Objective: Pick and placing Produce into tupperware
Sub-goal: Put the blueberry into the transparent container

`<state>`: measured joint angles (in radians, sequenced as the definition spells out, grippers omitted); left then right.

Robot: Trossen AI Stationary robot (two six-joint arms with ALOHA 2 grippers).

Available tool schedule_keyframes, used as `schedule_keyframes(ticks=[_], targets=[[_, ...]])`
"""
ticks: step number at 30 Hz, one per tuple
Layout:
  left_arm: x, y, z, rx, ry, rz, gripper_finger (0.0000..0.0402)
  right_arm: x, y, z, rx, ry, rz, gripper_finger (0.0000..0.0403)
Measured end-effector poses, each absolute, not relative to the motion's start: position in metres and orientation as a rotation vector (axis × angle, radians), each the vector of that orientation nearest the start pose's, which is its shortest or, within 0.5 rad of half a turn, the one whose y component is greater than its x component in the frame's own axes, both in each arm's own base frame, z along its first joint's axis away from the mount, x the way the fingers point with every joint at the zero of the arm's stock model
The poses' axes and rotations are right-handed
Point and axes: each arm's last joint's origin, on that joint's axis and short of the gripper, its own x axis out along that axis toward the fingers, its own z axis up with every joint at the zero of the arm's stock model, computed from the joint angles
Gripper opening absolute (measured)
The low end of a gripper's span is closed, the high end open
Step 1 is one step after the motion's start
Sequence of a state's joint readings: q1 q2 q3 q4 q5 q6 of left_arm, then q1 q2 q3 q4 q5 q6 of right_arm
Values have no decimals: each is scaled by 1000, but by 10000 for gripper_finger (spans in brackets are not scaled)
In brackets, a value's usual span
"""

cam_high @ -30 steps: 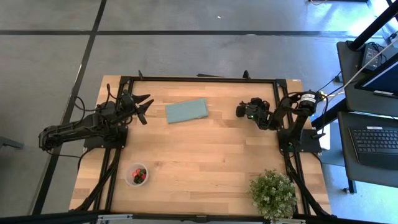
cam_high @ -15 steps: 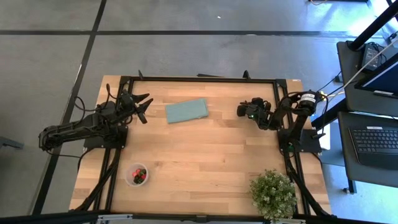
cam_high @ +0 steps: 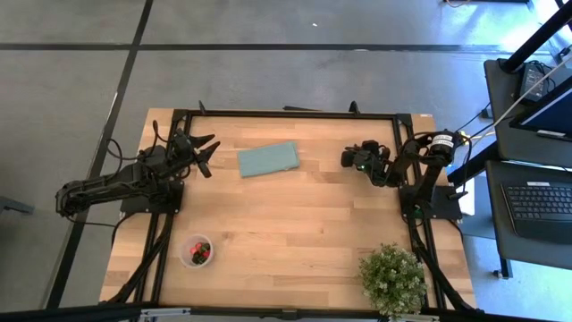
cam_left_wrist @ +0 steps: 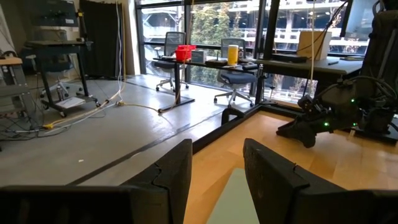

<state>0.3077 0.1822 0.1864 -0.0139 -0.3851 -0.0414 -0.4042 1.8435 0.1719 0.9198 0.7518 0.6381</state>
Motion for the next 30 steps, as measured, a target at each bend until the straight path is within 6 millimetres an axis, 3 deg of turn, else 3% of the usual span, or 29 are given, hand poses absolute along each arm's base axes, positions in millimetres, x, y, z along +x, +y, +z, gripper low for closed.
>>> schedule_keyframes(ticks=[10,21,30], targets=[[92,41,211,-39,-4,693,137,168,-94,47,417,381,-1310,57],[92,41,211,-39,-4,693,137,169,-94,50,466,340,-1305,53],[92,41,212,-41,-8,692,137,185,-90,92,594,233,-900,53]])
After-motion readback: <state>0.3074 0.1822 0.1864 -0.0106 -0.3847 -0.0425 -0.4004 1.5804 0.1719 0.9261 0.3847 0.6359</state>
